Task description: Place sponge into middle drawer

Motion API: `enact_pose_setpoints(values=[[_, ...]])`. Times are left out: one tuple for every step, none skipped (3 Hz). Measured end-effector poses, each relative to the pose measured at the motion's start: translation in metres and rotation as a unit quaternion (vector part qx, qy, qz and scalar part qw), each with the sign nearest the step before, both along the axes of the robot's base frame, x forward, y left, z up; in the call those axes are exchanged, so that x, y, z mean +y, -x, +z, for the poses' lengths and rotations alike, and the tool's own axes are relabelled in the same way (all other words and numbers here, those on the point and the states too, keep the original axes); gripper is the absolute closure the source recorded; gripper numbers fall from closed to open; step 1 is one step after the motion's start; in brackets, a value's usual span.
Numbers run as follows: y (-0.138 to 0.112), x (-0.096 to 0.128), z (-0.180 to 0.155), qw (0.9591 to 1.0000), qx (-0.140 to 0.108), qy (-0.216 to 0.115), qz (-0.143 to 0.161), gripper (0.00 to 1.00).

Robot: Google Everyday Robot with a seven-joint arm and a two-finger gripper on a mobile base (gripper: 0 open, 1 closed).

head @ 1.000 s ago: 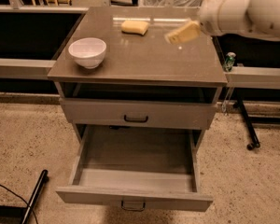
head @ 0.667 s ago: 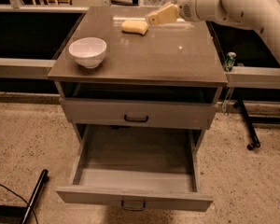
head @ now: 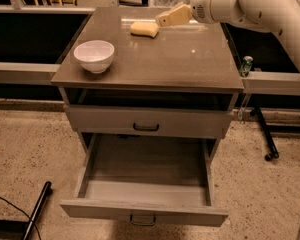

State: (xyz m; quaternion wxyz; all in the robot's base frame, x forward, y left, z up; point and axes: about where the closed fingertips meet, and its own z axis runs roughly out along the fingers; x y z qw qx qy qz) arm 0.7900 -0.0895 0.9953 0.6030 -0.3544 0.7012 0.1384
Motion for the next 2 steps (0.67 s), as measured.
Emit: enact_pose_setpoints(values=[[-0.030,0.004,-0.024,0.9999,0.002,0.007,0.013,0.00],[-0.072,0.009,-0.049,0.9995,0.012,-0.018,0.022,0.00]])
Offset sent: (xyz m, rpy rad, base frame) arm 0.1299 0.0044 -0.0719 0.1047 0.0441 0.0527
